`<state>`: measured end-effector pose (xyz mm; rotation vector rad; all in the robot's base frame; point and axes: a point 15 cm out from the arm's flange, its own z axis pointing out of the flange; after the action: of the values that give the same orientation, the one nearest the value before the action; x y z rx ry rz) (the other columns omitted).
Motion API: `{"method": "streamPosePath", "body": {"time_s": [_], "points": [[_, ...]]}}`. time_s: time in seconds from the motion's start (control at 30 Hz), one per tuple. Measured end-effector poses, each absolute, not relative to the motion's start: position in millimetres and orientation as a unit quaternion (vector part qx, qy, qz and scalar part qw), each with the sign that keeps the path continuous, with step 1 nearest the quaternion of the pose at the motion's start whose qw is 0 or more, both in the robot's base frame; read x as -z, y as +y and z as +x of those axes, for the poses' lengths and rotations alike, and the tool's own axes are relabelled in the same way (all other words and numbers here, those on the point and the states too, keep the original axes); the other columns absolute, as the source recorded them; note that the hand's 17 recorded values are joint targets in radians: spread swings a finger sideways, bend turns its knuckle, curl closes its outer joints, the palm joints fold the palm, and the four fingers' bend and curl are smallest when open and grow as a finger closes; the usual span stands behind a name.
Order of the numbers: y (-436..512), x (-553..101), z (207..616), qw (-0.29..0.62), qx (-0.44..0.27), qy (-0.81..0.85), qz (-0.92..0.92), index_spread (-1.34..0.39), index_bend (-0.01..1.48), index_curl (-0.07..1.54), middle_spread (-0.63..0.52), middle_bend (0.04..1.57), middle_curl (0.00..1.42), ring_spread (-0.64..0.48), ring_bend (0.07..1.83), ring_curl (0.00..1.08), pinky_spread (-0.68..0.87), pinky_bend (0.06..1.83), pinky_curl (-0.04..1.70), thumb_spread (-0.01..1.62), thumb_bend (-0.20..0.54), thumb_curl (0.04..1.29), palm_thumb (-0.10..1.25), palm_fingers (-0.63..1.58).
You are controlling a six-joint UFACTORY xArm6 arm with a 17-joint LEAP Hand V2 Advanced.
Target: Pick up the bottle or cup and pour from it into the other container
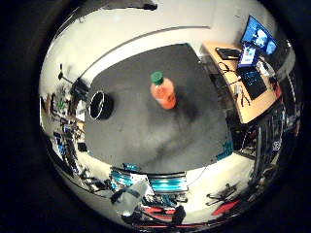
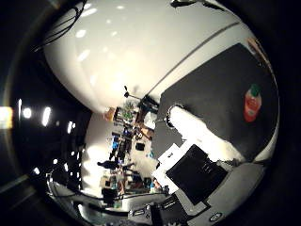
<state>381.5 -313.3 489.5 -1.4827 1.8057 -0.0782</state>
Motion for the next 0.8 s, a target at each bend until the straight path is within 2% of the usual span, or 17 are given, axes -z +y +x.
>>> {"method": "streamPosePath", "body": {"time_s": [0.33,0.8], "points": [[-390,-445,366,0.408,0.051,0.741,-0.531,-0.29,0.16,0.27,0.00,0.27,0.37,0.12,0.47,0.24,0.49,0.81,-0.01,1.02,-0.026,0.41,0.67,0.30],[-418,-378,352,0.470,-0.007,0.729,-0.498,-0.29,0.17,0.29,0.00,0.30,0.36,0.13,0.50,0.22,0.48,0.84,-0.01,1.03,-0.025,0.41,0.66,0.24]]}}
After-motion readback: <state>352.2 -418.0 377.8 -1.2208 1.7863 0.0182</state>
